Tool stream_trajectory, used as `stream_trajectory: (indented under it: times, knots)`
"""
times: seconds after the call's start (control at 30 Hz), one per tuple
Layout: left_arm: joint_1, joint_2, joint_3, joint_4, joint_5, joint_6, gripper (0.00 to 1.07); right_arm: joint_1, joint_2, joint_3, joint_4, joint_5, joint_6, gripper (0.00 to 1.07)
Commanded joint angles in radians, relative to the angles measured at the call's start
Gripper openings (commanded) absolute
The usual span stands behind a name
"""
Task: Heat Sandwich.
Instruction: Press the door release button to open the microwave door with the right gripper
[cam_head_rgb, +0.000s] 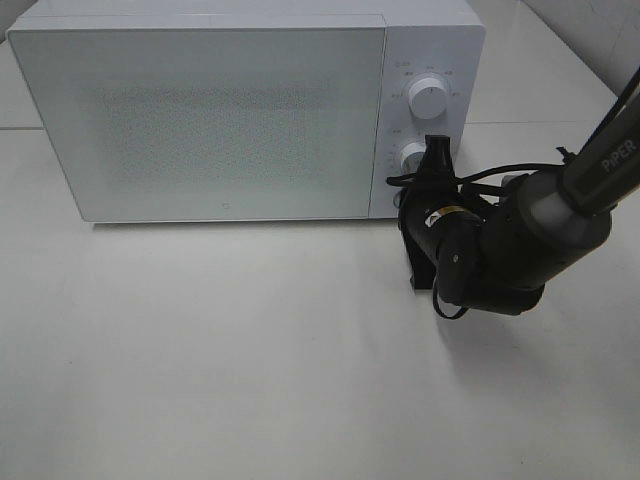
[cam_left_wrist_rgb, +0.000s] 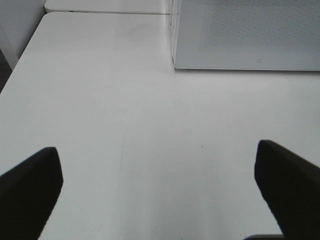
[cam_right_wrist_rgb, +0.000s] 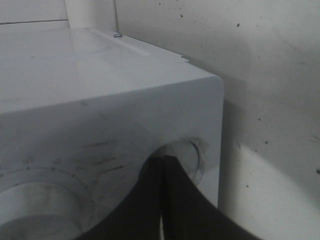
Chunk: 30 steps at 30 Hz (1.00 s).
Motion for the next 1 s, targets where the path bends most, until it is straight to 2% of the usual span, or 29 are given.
stream_trajectory:
  times: [0.03, 0.2, 0.37, 1.0]
  knots:
    - [-0.006, -0.007, 0.001, 0.001, 0.000, -0.004, 1.00, -0.031, 0.008, -0.069, -0.003, -0.108, -0.023, 0.00]
    - [-0.006, -0.007, 0.001, 0.001, 0.000, -0.004, 1.00, -0.091, 0.028, -0.154, -0.013, -0.113, -0.083, 0.00]
    - [-0.006, -0.007, 0.001, 0.001, 0.000, -0.004, 1.00, -0.092, 0.028, -0.195, -0.018, -0.124, -0.124, 0.00]
    - [-0.006, -0.007, 0.001, 0.001, 0.000, -0.004, 1.00, -0.090, 0.027, -0.195, -0.039, -0.046, -0.113, 0.00]
